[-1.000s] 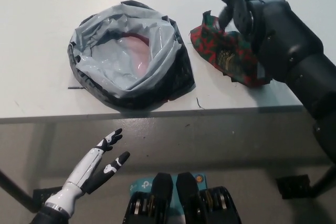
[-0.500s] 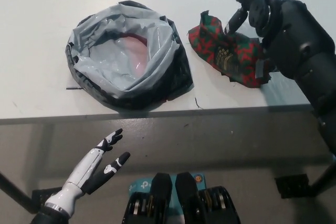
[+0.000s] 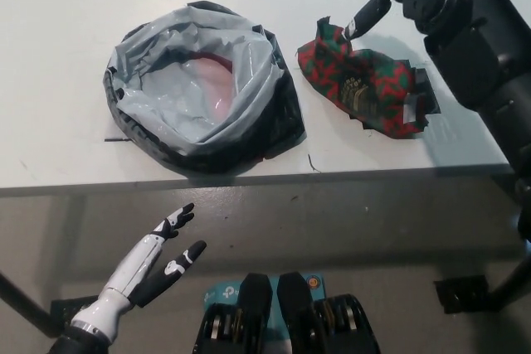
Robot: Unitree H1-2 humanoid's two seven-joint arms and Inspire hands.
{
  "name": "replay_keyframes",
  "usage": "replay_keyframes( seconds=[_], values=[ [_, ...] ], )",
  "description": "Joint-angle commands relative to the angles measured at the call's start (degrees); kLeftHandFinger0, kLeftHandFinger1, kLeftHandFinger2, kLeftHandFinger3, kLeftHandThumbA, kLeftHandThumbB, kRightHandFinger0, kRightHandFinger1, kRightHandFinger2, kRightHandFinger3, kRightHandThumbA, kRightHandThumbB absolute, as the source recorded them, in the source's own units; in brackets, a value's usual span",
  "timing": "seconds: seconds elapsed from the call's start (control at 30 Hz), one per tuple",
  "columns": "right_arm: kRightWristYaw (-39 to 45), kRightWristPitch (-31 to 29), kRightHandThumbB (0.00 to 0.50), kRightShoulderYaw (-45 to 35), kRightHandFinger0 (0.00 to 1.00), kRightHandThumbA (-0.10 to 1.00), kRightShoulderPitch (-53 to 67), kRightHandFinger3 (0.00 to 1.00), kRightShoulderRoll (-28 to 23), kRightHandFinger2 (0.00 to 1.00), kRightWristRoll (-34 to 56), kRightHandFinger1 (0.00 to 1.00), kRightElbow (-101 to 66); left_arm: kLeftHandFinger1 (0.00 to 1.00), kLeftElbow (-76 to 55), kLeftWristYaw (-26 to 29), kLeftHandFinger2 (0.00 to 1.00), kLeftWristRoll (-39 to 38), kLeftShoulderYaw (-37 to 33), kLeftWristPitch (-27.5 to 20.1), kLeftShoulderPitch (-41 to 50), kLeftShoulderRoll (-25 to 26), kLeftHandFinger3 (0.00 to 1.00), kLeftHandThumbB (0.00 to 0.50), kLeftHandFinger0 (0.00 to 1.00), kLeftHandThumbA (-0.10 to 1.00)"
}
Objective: The robot uses its right hand to pick up a bag of coffee beans and puts it in the black plastic bag, then the robot grabs the top of the bag and lifts it.
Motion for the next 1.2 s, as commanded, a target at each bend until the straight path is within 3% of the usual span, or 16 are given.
replay_keyframes(
  seconds=[0.0, 0.23, 0.43, 0.8, 0.93, 1.17],
  values=[
    [3.0, 2.06, 0.5, 1.16, 1.0, 0.98, -2.22, 1.0, -1.81, 1.0, -0.63, 1.0, -2.75, 1.0, -1.97, -0.73, 1.0, 0.09, 0.25, -0.94, -0.38, 1.42, 1.0, 0.169, 1.0, 0.92],
    [1.69, 1.87, 0.5, 1.66, 1.0, 0.9, -1.97, 1.0, -1.64, 1.0, -0.7, 1.0, 1.42, 1.0, -0.99, -0.62, 1.0, -0.81, 0.62, -1.69, -0.88, 1.1, 1.0, 0.144, 1.0, 0.88],
    [0.67, 0.02, 0.5, 3.82, 1.0, 0.94, -2.09, 1.0, -1.1, 1.0, -1.53, 1.0, 6.87, 1.0, -2.27, -0.45, 1.0, 0.39, 0.45, -0.53, -0.52, 1.25, 1.0, 0.184, 1.0, 0.94],
    [4.36, -2.33, 0.5, 1.42, 1.0, 0.89, 0.3, 1.0, 0.77, 1.0, 3.45, 1.0, 12.13, 1.0, -1.91, -0.84, 1.0, -0.23, 0.51, -0.41, -0.73, 1.15, 1.0, 0.18, 1.0, 0.93],
    [7.42, -3.69, 0.5, 1.24, 1.0, 1.0, 2.02, 1.0, 1.82, 1.0, 4.69, 1.0, 12.91, 1.0, -2.12, -0.88, 1.0, 0.01, 0.42, -0.4, -0.94, 1.25, 1.0, 0.177, 1.0, 0.93],
    [11.87, -6.44, 0.5, -0.82, 1.0, 1.0, 2.86, 1.0, 3.62, 1.0, 8.26, 1.0, 15.09, 1.0, -2.2, -1.09, 1.0, -0.03, 0.46, -0.04, -1.22, 1.39, 1.0, 0.166, 1.0, 0.92]
  ],
)
